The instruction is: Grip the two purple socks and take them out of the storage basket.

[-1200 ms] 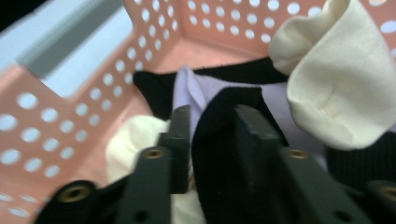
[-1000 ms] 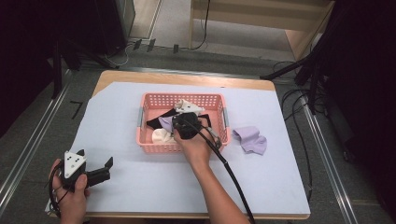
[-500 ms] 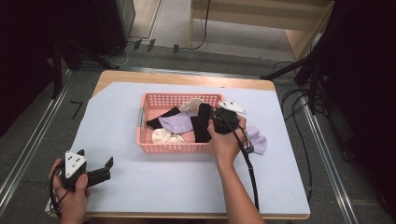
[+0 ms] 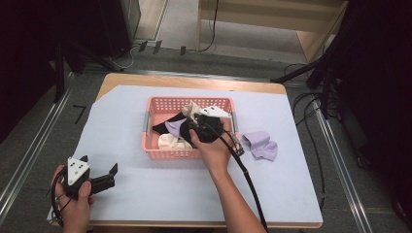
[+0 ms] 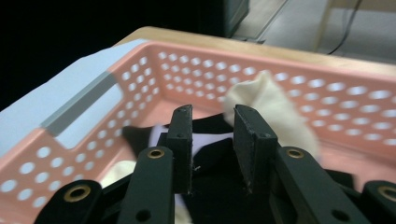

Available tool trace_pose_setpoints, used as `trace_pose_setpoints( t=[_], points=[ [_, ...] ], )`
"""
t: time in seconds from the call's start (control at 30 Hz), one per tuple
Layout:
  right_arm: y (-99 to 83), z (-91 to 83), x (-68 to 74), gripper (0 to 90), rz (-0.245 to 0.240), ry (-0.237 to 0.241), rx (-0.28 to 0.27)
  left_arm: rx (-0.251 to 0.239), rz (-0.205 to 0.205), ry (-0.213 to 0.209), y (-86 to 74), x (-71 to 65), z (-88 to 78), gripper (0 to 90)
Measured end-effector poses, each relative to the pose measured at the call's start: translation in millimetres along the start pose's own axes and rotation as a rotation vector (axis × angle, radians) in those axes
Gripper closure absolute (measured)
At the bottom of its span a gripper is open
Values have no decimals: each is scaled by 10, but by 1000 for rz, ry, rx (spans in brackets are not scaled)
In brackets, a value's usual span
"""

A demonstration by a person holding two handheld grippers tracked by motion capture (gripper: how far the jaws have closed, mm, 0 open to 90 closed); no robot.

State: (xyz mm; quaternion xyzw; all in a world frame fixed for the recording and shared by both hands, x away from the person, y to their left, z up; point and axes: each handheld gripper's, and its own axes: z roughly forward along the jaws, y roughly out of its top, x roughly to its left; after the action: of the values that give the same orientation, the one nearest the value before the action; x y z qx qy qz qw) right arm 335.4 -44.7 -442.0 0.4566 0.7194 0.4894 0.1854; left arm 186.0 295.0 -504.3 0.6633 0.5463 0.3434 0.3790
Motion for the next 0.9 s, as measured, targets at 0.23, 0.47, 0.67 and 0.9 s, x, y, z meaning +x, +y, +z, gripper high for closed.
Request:
trace_pose_setpoints(
  t=[0.23, 0.47, 0.67, 0.9],
  points=[
    [-31, 309, 203, 626, -8, 45, 138, -2, -5, -3, -1, 3, -1, 13],
    [-33, 491, 257, 571, -11, 27, 294, -3, -3, -1, -1, 2, 1, 14],
    [-46, 535, 268, 682, 7, 41, 362, -2, -4, 0, -1, 0, -3, 13],
    [-62, 527, 280, 898, 3, 58, 362, -3, -5, -3, -1, 3, -2, 14]
  ],
)
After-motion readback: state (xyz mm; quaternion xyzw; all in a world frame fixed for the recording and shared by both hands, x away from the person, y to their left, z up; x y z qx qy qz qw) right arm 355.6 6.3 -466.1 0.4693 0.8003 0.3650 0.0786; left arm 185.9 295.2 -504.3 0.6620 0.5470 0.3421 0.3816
